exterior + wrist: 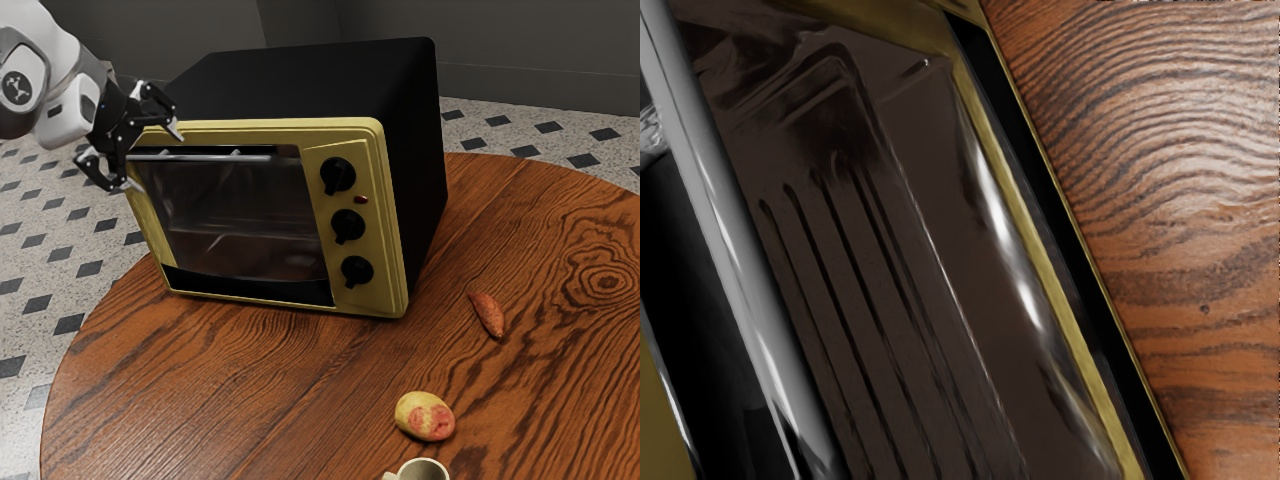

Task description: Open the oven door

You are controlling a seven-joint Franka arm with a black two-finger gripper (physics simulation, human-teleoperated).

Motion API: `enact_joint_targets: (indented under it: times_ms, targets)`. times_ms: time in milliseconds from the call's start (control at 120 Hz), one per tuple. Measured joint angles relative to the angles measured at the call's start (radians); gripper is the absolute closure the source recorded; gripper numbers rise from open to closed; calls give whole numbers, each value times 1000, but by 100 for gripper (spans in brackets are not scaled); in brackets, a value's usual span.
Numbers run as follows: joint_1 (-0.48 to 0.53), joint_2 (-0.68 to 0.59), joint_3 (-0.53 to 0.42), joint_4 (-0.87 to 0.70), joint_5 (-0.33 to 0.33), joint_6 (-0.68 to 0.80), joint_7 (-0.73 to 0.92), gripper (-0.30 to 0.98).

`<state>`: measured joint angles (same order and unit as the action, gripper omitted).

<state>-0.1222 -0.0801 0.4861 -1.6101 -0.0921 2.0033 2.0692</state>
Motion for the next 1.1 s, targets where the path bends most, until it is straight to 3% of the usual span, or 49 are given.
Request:
enact_joint_targets:
  times_ms: [450,558,650,683,817,983,1100]
  targets:
    - [6,9,-3,-5,-4,-50,-7,-1]
    - [8,18,-2,-4,-16,-44,-10,-8]
    - [8,27,-1,-4,-22,-41,-14,-23]
    - [8,31,0,-5,-23,-40,-15,-15]
    - [3,19,3,-31,-29,-46,-20,-4]
    - [-1,-160,2,-226,-16,-15,-23,2]
    - [10,-480,-5,-543,97,77,-41,9]
